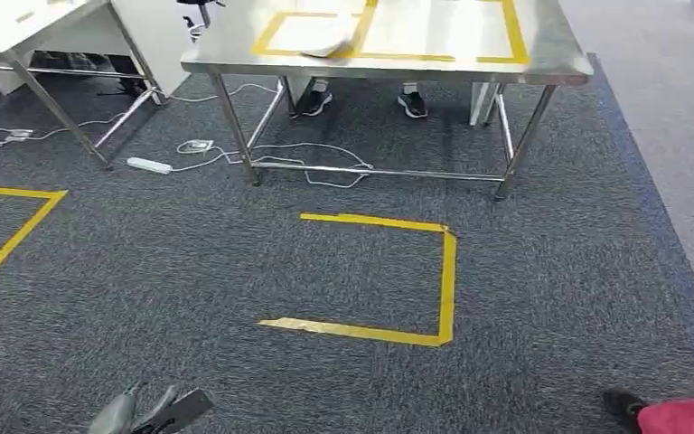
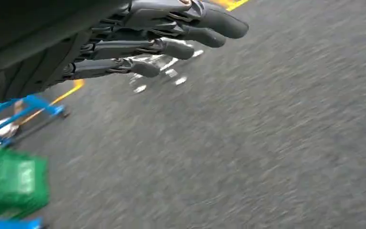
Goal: Take the parts from the cabinet and place them on the table.
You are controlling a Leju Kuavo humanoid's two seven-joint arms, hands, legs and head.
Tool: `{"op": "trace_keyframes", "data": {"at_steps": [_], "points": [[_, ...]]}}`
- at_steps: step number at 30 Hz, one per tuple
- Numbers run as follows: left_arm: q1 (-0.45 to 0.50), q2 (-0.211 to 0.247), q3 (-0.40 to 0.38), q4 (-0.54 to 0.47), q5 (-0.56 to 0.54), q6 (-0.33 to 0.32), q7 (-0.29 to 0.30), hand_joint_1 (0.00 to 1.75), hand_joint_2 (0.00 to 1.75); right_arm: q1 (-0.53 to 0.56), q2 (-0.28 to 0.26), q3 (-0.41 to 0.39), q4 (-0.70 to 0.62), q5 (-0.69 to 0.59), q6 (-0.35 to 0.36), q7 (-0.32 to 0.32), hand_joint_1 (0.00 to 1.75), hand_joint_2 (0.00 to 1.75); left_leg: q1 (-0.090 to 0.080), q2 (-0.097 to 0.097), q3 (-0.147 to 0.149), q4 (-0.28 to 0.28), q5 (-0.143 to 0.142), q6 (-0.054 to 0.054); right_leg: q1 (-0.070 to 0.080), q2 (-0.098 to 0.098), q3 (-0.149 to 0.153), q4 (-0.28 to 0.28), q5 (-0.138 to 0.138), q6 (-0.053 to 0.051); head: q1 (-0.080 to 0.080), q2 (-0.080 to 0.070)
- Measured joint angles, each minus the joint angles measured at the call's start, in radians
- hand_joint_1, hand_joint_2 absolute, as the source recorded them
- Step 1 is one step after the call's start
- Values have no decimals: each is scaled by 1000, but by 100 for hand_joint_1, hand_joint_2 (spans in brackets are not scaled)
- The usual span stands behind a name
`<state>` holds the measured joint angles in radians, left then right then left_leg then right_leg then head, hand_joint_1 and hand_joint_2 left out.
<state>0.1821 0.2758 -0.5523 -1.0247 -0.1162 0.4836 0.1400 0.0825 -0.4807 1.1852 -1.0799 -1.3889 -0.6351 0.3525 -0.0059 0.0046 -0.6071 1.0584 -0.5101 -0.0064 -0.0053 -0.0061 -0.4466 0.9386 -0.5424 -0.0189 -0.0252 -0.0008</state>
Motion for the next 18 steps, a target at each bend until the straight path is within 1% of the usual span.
{"op": "trace_keyframes", "data": {"at_steps": [1,2,3,4,5,6,7,8,9,10,11,12,13,16,18], "points": [[6,6,-7,9,28,18,-3,0,0,1,-1,4,-2,-9,-3,0,0,0,3,0,-28,80,-54,-6,1,-1,-6,1,5,-2,-2,0],[11,10,-14,17,41,29,-5,0,0,2,-2,5,-2,-13,-4,0,0,0,4,0,-55,160,-95,-9,2,-2,-13,3,9,-3,-2,0],[15,13,-17,23,43,31,-7,0,0,3,-3,8,-2,-13,-5,0,0,0,6,0,-75,226,-119,-11,3,-3,-20,5,12,-2,-2,0],[19,14,-20,29,46,33,-8,0,0,3,-3,10,-2,-15,-6,0,0,0,7,0,-74,243,-116,-13,3,-4,-24,7,14,-1,-2,0],[23,15,-23,34,48,34,-8,0,0,3,-4,11,-2,-16,-6,0,0,0,8,0,-49,218,-90,-12,4,-5,-27,12,14,0,-2,0],[26,17,-26,38,48,34,-8,0,0,3,-4,11,-2,-17,-6,0,0,0,8,0,-9,155,-53,-10,4,-5,-28,15,14,0,-2,0],[27,19,-29,41,48,34,-8,0,0,2,-4,12,-2,-18,-6,0,0,0,8,0,45,62,-11,-6,4,-5,-21,19,14,2,-2,0],[27,22,-32,42,48,36,-8,0,0,0,-4,13,-4,-18,-6,0,0,0,8,-1,95,-26,18,0,4,-5,-21,23,13,3,-3,0],[26,24,-35,45,48,41,-7,0,0,0,-5,15,-4,-20,-6,0,0,0,5,-3,119,-59,8,7,10,-5,-33,28,13,8,-3,0],[28,30,-42,46,46,50,-1,0,0,-5,-5,18,-5,-26,-6,0,0,0,5,-2,113,-63,12,12,10,-4,-31,28,16,14,-1,0],[29,35,-53,46,45,60,12,0,0,-7,-6,20,-5,-30,-6,0,0,0,4,-2,113,-74,10,14,11,-3,-32,29,18,17,-2,0],[29,40,-66,46,53,72,23,0,0,-9,-9,21,-5,-34,-6,-6,0,0,8,-2,116,-88,-3,2,14,-2,-40,37,10,5,-1,0],[31,47,-76,46,63,85,31,0,0,-11,-11,26,-5,-39,-6,-6,0,0,6,-3,112,-84,1,5,13,-3,-42,37,13,2,2,0],[35,64,-111,46,69,113,51,0,0,-13,-14,34,-5,-48,-6,-6,0,0,2,-3,111,-84,2,13,9,-2,-43,33,19,9,2,0],[33,72,-135,46,69,126,69,0,0,-15,-16,36,-5,-52,-6,-6,0,0,0,-3,110,-84,4,19,7,-2,-43,30,23,16,2,0]]}}
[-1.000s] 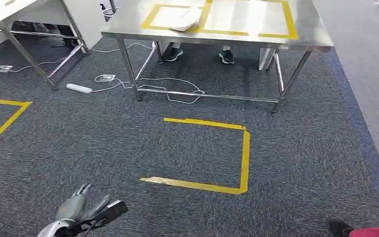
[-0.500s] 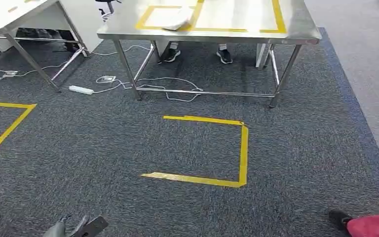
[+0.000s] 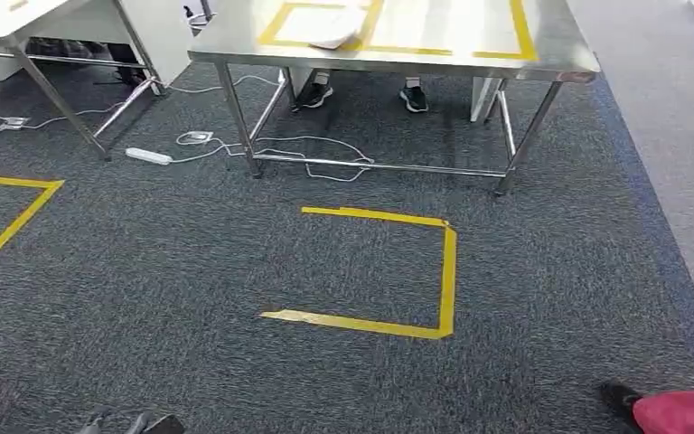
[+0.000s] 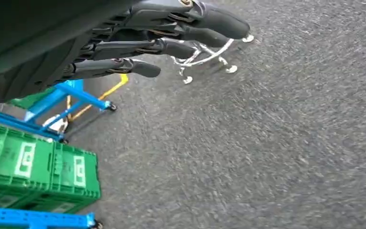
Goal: Take the parts from the cabinet and place them on the table.
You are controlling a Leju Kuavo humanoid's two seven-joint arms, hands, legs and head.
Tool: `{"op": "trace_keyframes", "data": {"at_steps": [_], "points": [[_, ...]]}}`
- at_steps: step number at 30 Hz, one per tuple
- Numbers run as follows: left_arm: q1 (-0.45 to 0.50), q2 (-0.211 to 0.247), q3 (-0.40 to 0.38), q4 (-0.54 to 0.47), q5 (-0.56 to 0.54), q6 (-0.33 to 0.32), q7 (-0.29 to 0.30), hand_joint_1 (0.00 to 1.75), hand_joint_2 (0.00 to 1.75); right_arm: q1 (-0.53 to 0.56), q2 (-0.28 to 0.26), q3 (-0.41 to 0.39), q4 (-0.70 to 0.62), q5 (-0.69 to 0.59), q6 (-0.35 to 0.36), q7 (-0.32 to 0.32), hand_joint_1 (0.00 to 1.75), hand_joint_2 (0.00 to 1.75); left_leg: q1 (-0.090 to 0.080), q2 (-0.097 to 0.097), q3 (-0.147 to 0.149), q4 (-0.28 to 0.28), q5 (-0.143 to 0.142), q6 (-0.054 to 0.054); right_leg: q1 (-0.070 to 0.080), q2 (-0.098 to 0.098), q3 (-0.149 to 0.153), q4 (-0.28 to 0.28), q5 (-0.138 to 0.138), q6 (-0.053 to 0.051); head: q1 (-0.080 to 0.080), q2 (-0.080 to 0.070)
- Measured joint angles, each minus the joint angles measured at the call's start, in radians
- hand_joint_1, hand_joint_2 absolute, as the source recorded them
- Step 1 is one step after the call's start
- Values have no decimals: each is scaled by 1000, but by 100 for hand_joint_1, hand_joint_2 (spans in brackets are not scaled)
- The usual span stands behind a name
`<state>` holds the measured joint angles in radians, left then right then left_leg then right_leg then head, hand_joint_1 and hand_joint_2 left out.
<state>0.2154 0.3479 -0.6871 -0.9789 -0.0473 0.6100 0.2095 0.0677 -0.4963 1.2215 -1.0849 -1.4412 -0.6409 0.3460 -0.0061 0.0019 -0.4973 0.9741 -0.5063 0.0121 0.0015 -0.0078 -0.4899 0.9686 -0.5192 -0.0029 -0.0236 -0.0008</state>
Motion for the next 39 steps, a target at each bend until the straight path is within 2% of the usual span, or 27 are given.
{"op": "trace_keyframes", "data": {"at_steps": [2,3,4,7,9,11,13,14,15,16,17,19,20,21,22,25,26,27,29,30,31,32,34,35,36,37,39], "points": [[-2,8,-19,0,0,7,14,0,0,-2,-1,2,0,-4,0,0,0,0,-2,0,-1,1,1,2,-2,1,-6,-1,2,5,0,0],[-3,12,-28,0,0,9,19,0,0,-3,-1,3,0,-6,0,0,0,0,-5,0,-2,4,-1,6,-4,1,-9,-4,4,9,0,0],[-5,18,-39,0,0,10,25,0,0,-5,-1,7,0,-8,2,0,0,0,-7,0,-4,8,-2,13,-7,1,-9,-5,5,21,-2,0],[-12,29,-67,-1,0,13,37,0,0,-11,-1,13,0,-11,5,0,0,0,-8,0,-7,10,0,21,-9,0,-9,-5,9,28,-1,0],[-15,37,-88,-1,2,16,46,0,0,-12,-1,17,0,-14,6,0,0,0,-7,0,-9,3,18,33,-10,0,-2,-6,22,40,-1,0],[-22,40,-104,-1,5,16,50,0,0,-13,-2,18,0,-18,6,-1,0,0,1,6,-16,-9,33,45,-9,4,-31,40,-42,42,1,0],[-26,41,-113,-1,6,17,51,0,0,-15,-3,21,0,-19,7,-1,0,0,0,7,-34,-8,42,46,-14,6,-94,201,-136,47,3,0],[-26,41,-118,-1,6,17,51,0,0,-15,-3,23,0,-20,7,-1,0,0,0,7,-43,-7,47,44,-14,6,-123,277,-167,49,3,0],[-27,42,-125,-1,6,17,53,0,0,-15,-3,24,0,-21,8,-1,0,0,0,8,-52,-6,53,41,-14,6,-136,319,-175,51,4,0],[-27,42,-129,-1,6,17,53,0,0,-13,-3,24,0,-21,8,-1,0,0,1,8,-58,-6,58,38,-16,5,-122,307,-158,52,3,0],[-28,41,-130,-1,6,17,53,0,0,-13,-3,26,0,-22,8,-1,0,0,3,8,-65,-5,63,33,-17,5,-82,245,-120,53,4,0],[-28,41,-133,-1,6,17,54,0,0,-16,-5,26,0,-22,8,-1,0,0,9,7,-77,2,71,21,-22,5,29,54,-42,56,4,0],[-29,44,-134,-1,6,18,54,0,0,-21,-5,26,0,-22,8,-1,0,0,6,6,-82,8,75,13,-23,6,69,-25,-61,60,5,0],[-29,45,-136,-1,6,18,54,0,0,-21,-6,26,0,-22,10,-1,0,0,6,4,-87,9,80,7,-16,14,75,-16,-43,46,3,0],[-31,48,-137,-2,6,18,54,0,0,-20,-6,26,0,-22,10,-8,0,0,5,4,-86,12,87,-1,-16,16,54,-11,-39,39,2,0],[-30,50,-140,-2,6,18,55,0,0,-20,-6,26,0,-23,10,-10,0,0,9,0,-92,13,103,-18,-17,13,38,-9,-31,13,1,0],[-30,50,-144,-2,6,18,55,0,0,-21,-6,27,0,-23,10,-11,0,0,12,1,-102,25,70,-23,-17,7,29,-9,-22,-1,0,0],[-29,51,-146,-2,6,18,55,0,0,-22,-6,27,0,-23,10,-15,0,0,12,0,-116,75,-3,-27,-16,6,17,-9,-11,-9,-5,0],[-31,51,-149,-2,6,18,57,0,0,-21,-6,27,0,-23,11,-16,0,0,12,1,-145,221,-125,-32,-11,4,-9,-7,9,-13,-8,0],[-31,51,-150,-2,6,18,57,0,0,-21,-6,29,0,-23,11,-16,0,0,12,1,-153,279,-151,-33,-9,2,-21,-7,17,-14,-10,0],[-32,50,-153,-2,6,18,57,0,0,-22,-6,30,0,-23,11,-16,0,0,12,1,-146,317,-149,-30,-5,1,-31,-5,29,-15,-10,0],[-32,50,-154,-2,6,18,57,0,0,-22,-6,30,0,-23,11,-16,0,0,12,1,-125,308,-121,-26,-2,1,-42,-4,35,-16,-10,0],[-34,51,-156,-2,7,19,57,0,0,-22,-6,30,0,-23,11,-16,0,0,8,0,-32,189,-40,-9,5,3,-69,0,53,-15,-10,0],[-35,51,-157,-2,10,19,58,0,0,-23,-6,30,0,-23,10,-16,0,0,3,-1,28,104,-26,3,6,2,-76,1,60,-14,-10,0],[-37,52,-158,-2,14,21,59,0,0,-23,-6,30,0,-23,11,-16,0,0,-5,-2,80,40,-31,11,11,2,-81,2,64,-10,-10,0],[-41,53,-159,-3,14,22,60,0,0,-24,-6,31,0,-24,10,-16,0,0,-6,-1,109,-17,-39,18,14,2,-86,8,72,-5,-11,0],[-48,53,-165,-3,17,25,63,0,0,-27,-6,32,0,-27,11,-16,0,0,-8,-2,100,-26,-47,17,14,0,-98,13,87,4,-13,0]]}}
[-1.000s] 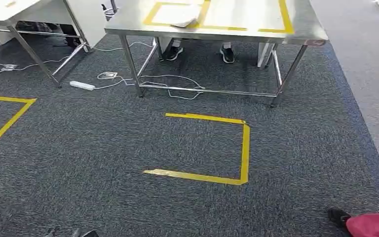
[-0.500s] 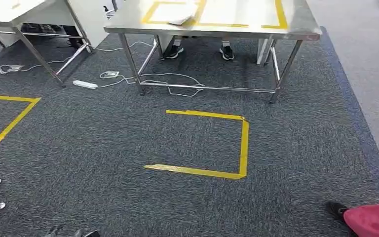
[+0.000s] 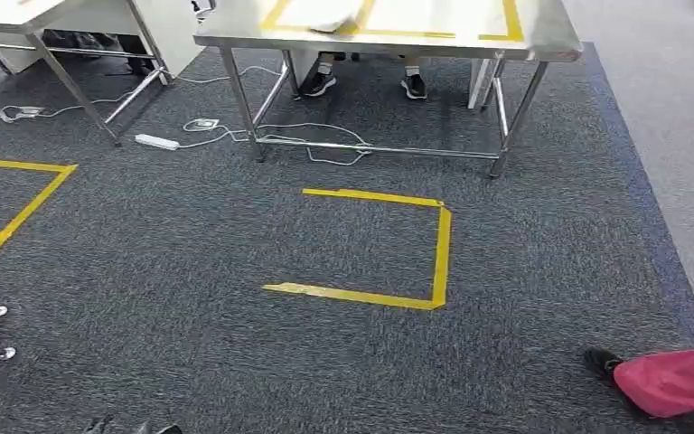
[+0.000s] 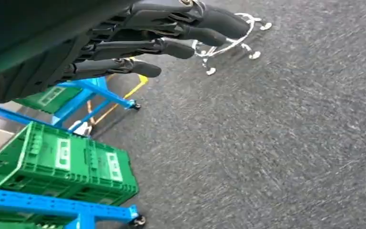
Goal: Take the parts from the cabinet and place them on the table.
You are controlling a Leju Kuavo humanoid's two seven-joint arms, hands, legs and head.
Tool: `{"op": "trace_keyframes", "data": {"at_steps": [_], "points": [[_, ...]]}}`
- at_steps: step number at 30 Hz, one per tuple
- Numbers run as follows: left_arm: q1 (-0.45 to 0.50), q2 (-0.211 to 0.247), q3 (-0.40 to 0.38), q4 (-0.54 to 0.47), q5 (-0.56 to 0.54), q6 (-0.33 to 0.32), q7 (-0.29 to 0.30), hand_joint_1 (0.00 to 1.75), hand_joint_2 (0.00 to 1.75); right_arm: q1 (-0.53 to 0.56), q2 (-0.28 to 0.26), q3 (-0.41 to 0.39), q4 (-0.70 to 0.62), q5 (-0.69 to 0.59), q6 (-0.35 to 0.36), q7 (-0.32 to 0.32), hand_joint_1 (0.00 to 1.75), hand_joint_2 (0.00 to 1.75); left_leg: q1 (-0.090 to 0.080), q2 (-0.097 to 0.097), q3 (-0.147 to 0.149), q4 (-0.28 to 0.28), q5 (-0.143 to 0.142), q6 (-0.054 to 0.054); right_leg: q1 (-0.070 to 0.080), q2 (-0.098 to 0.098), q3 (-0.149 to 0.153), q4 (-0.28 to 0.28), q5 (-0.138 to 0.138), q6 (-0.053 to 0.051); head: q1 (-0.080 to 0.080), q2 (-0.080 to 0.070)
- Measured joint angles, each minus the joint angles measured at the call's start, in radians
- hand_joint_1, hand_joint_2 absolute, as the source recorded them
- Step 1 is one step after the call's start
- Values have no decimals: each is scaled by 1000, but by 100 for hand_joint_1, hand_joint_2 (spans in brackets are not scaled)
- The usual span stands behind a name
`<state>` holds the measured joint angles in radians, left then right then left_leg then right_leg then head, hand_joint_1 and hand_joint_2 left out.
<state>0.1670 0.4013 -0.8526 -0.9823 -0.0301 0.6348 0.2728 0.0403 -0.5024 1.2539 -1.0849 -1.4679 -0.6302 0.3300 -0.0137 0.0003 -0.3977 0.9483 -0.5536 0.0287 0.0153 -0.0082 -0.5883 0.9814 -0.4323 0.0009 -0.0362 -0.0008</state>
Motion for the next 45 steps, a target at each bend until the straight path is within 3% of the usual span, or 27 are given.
{"op": "trace_keyframes", "data": {"at_steps": [1,2,3,5,6,7,8,9,11,12,13,14,15,26,27,38,45], "points": [[-4,0,-8,0,6,2,0,0,0,0,0,1,0,-2,0,0,0,0,5,0,1,-24,-4,4,4,0,-9,6,6,6,2,0],[-5,0,-14,0,7,3,2,0,0,-2,-2,1,0,-3,0,-1,0,0,11,4,-3,-24,2,7,2,2,-29,17,-6,11,3,0],[-4,-1,-19,0,7,5,3,0,0,-1,-2,2,0,-5,0,-1,0,0,9,4,-10,-24,8,13,0,5,-43,54,-46,19,8,0],[-4,-2,-35,0,10,9,11,0,0,0,-2,6,0,-11,0,-1,0,0,4,6,-25,-23,20,19,-5,5,-99,213,-135,27,13,0],[-4,-1,-43,0,15,9,14,0,0,0,-2,8,1,-16,0,-2,0,0,1,7,-33,-21,26,21,-7,5,-125,291,-169,29,13,0],[-4,-1,-49,0,21,10,18,0,0,0,-2,8,1,-20,2,-2,0,0,-1,8,-39,-19,31,20,-8,5,-129,322,-176,29,12,0],[-5,-1,-57,0,29,10,19,0,0,1,-2,8,2,-23,3,-2,0,0,-2,9,-43,-17,33,21,-8,5,-107,303,-161,28,12,0],[-5,-1,-65,0,33,11,20,0,0,2,-2,8,2,-27,3,-1,0,0,-2,9,-45,-16,34,20,-8,5,-59,238,-130,26,12,0],[-8,-1,-75,0,43,11,20,0,0,2,-2,8,2,-34,2,-2,0,0,-4,10,-43,-15,35,18,-7,4,66,46,-60,19,13,0],[-11,-1,-82,0,51,11,20,0,0,-1,-2,8,2,-38,0,-1,0,0,-7,10,-45,-13,37,14,-5,3,95,-9,-80,11,12,0],[-16,1,-89,0,58,11,19,0,0,-1,-2,8,2,-42,-2,-2,0,0,-11,10,-52,-4,36,11,-5,4,104,-27,-80,6,11,0],[-18,2,-95,0,64,11,18,0,0,-1,-2,7,1,-47,-2,-2,0,0,-12,10,-56,1,36,11,-7,5,102,-26,-75,6,10,0],[-18,3,-98,0,67,11,16,0,0,1,-2,7,2,-54,-2,-3,0,0,-12,10,-63,3,38,23,-6,4,99,-23,-75,6,11,0],[-13,0,-106,0,34,11,15,0,0,25,-2,-32,1,-78,10,-7,0,0,-6,9,-69,3,45,8,1,3,91,-17,-73,-5,11,0],[-9,-3,-102,0,17,11,19,0,0,29,-2,-40,0,-78,13,-8,0,175,-6,9,-70,3,46,7,1,3,91,-17,-72,-5,11,0],[15,-27,-78,-12,-26,11,54,0,0,65,-2,-98,-16,-78,12,-8,0,175,-8,9,-72,5,46,6,-2,3,89,-17,-70,-6,11,0],[17,-37,-80,-11,69,11,8,0,0,69,-2,-110,-23,-78,6,-8,0,175,-9,9,-74,6,46,6,-2,3,88,-17,-70,-6,11,0]]}}
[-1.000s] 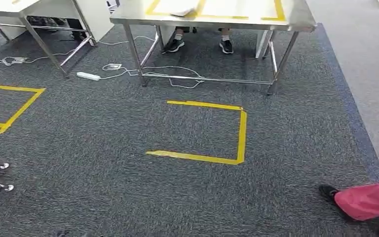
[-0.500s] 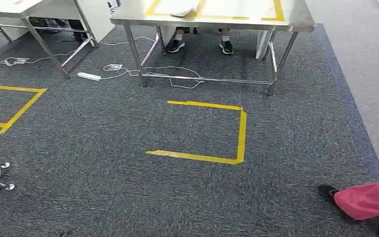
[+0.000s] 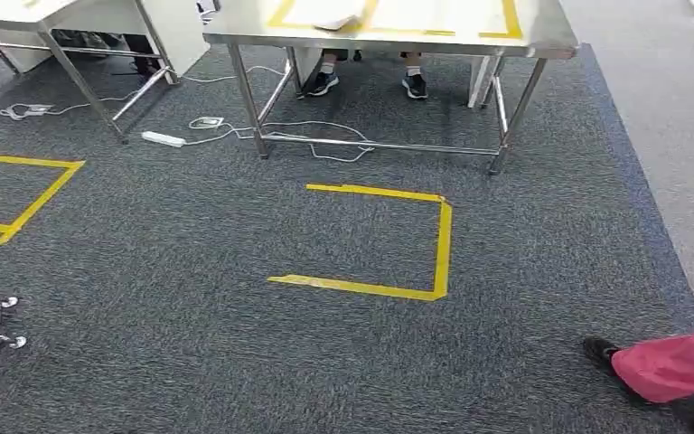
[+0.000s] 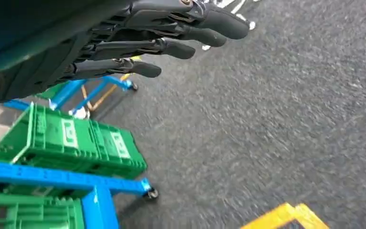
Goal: Take the parts from the cabinet and place them on the table.
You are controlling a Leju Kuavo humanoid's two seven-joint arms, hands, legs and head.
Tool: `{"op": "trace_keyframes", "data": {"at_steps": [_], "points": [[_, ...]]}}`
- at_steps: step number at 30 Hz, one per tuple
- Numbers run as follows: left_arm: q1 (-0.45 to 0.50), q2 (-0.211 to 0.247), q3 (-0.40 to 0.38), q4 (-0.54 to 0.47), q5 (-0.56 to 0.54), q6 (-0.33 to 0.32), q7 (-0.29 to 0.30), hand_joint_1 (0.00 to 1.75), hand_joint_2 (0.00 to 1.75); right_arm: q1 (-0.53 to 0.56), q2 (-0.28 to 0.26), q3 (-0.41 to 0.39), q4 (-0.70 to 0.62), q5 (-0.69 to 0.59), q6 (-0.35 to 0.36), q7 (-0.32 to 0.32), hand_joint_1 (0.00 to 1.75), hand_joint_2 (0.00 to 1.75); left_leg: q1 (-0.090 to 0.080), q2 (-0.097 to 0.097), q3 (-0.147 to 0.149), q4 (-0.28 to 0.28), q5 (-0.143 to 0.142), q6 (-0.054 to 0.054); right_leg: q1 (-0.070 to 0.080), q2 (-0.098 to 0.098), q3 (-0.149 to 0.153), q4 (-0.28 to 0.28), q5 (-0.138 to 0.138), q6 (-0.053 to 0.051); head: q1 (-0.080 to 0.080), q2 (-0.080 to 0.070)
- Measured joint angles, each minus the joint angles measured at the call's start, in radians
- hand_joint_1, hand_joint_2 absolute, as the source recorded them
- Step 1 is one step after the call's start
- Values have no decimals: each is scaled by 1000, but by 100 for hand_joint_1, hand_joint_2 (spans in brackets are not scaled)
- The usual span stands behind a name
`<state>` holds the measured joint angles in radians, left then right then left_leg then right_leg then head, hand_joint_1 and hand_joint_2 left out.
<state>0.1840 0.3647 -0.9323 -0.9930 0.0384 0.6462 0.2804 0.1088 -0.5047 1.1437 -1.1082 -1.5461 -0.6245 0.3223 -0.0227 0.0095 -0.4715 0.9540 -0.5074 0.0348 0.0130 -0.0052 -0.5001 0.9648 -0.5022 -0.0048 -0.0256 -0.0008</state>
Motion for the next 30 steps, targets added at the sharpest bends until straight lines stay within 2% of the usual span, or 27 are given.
{"op": "trace_keyframes", "data": {"at_steps": [8,13,14,19,24,30], "points": [[-22,-14,-79,44,217,-4,-79,0,0,-3,0,1,0,0,3,0,0,175,0,0,-1,0,0,0,0,0,-1,0,0,0,0,0],[-51,-35,-157,116,442,-22,-196,0,0,-10,0,1,6,0,16,0,0,175,0,0,-2,0,0,0,0,0,-2,0,0,0,0,0],[-55,-38,-174,127,470,-23,-206,0,0,-11,0,1,8,0,19,0,0,0,0,0,-2,0,0,0,0,0,-2,0,0,0,0,0],[-67,-44,-232,154,591,-24,-240,0,0,-14,0,1,20,0,24,0,0,0,0,0,-3,0,0,0,0,0,-3,0,0,0,0,0],[-69,-45,-253,163,641,-26,-259,0,0,-16,0,1,30,1,24,0,0,0,0,0,-3,0,0,0,0,0,-3,0,0,0,0,0],[-74,-32,-311,155,795,-8,-298,0,0,-27,0,2,41,3,42,0,0,0,0,0,-3,0,0,0,0,0,-3,0,1,1,0,0]]}}
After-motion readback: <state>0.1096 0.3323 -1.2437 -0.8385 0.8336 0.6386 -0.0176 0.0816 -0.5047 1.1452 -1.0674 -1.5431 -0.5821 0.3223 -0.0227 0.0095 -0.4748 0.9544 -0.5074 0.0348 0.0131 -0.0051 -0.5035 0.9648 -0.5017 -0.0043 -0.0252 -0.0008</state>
